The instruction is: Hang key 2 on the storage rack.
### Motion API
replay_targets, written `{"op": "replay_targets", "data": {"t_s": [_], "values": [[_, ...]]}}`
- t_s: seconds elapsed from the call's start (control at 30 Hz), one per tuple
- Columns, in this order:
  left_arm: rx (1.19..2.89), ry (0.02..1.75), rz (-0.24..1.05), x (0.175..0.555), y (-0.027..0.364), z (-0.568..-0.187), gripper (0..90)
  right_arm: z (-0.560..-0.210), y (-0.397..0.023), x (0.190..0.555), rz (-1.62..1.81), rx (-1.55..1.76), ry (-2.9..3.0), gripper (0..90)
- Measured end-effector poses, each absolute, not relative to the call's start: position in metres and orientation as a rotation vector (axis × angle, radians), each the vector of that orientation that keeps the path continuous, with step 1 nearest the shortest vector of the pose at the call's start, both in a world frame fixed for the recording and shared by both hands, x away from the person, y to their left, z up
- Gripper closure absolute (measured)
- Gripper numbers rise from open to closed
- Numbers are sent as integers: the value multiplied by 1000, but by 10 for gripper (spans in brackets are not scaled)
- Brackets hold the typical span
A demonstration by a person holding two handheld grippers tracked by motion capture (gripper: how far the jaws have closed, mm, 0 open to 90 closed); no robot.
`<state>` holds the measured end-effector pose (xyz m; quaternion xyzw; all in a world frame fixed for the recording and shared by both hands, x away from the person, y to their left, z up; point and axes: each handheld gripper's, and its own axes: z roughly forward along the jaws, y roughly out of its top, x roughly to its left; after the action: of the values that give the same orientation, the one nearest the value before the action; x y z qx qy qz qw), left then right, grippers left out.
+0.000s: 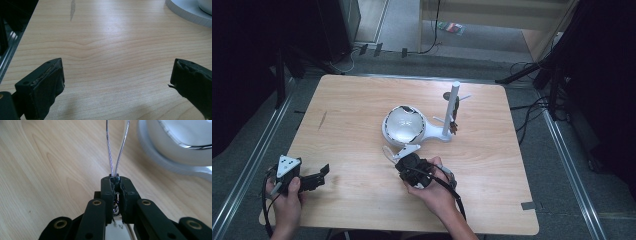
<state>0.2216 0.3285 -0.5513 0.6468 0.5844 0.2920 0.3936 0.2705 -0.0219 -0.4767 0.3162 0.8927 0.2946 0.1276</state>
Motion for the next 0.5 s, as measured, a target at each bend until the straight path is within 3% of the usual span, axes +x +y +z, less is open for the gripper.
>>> {"op": "replay_targets", "data": {"t_s": [0.5], "values": [[1644,1480,740,221,328,-551,0,-456,-33,261,1050,914,2414,835]]}}
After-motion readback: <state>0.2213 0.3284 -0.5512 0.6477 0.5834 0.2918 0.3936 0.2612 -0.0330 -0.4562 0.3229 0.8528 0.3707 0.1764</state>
